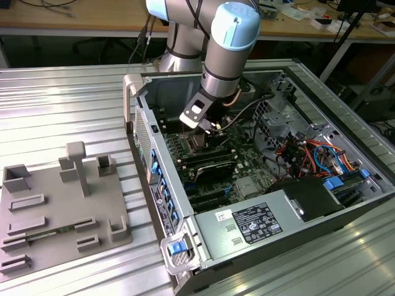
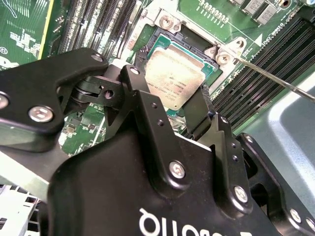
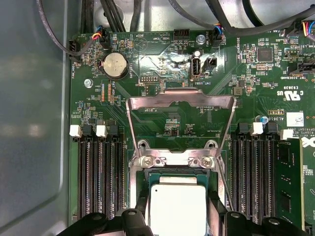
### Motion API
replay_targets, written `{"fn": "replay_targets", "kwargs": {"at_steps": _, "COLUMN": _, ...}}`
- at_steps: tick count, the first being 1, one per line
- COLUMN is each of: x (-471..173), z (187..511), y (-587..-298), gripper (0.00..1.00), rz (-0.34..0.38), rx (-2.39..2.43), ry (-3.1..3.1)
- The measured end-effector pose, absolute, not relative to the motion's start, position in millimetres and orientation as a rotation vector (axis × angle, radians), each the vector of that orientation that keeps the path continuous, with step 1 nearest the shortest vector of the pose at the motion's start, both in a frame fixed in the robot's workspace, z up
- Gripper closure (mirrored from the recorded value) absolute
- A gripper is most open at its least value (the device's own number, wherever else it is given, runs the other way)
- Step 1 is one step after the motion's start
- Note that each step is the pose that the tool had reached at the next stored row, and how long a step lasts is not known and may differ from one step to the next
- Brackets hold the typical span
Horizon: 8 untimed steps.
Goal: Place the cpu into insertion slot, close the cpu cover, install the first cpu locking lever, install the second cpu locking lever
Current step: 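Place the cpu into insertion slot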
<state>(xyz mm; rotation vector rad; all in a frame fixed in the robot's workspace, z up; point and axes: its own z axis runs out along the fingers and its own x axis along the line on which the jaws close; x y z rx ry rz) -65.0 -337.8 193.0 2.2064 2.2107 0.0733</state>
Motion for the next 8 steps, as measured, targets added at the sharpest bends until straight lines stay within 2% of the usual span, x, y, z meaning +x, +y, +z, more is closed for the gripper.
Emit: {"fn": "replay_targets", "kwargs": {"at_steps": 8, "x": -64.3, "z": 193.1, "y": -337.9, "gripper": 0.45, "rz": 0.073, "rx": 2.202, "ry": 2.216}}
